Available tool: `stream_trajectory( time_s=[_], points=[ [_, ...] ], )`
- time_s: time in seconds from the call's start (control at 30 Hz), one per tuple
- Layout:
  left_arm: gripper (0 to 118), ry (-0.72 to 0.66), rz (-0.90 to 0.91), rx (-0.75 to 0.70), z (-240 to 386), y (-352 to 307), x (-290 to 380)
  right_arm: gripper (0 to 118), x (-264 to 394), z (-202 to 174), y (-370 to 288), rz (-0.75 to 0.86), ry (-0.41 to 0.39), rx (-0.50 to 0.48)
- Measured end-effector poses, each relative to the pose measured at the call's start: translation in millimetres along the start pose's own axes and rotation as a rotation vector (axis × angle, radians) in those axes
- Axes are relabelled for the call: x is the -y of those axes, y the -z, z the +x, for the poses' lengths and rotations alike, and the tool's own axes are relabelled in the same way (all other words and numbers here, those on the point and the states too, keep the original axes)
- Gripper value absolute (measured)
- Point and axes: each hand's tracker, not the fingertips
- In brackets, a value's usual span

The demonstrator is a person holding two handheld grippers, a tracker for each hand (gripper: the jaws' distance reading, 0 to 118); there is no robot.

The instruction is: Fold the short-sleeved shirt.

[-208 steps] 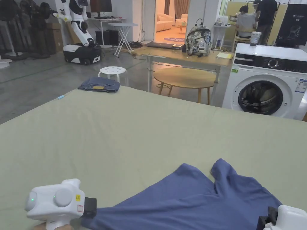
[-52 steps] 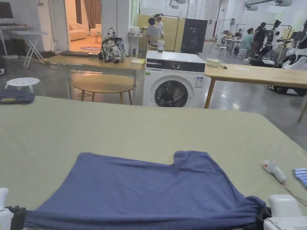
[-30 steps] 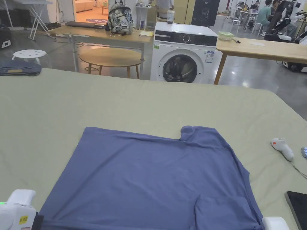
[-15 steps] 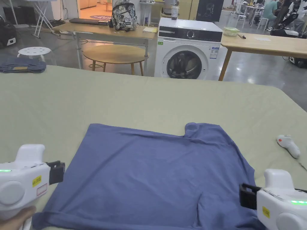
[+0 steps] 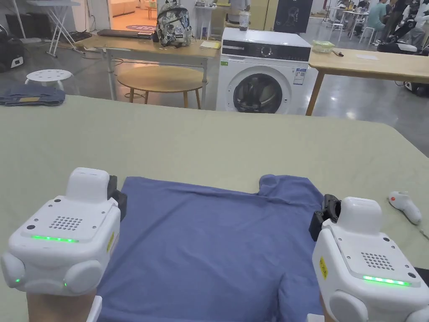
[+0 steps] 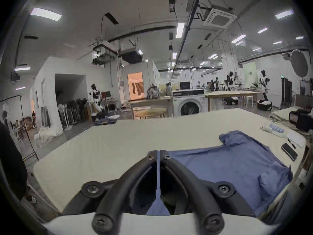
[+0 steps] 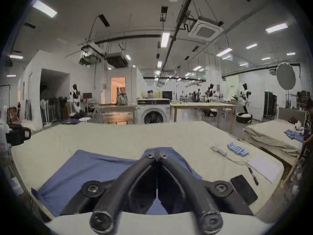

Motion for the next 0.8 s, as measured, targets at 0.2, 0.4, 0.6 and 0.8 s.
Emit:
stream_trajectory(
  time_s=[0.2, 0.4, 0.6, 0.8],
  points=[
    [0, -0.005, -0.015, -0.003, -9, -3, 3, 0, 0, -7, -2, 0.025, -0.037, -0.003],
    [0, -0.077, -0.281, 0.044, -52, 4, 22, 0, 10, -7, 3, -0.039, -0.049, -0.008],
    [2, -0.178, -0.591, 0.119, -105, 13, 58, 0, 21, -4, 9, -0.105, -0.057, -0.005],
    [63, -0.199, -0.788, 0.084, -123, 14, 101, 0, 35, 0, 15, -0.159, -0.066, -0.002]
  ],
)
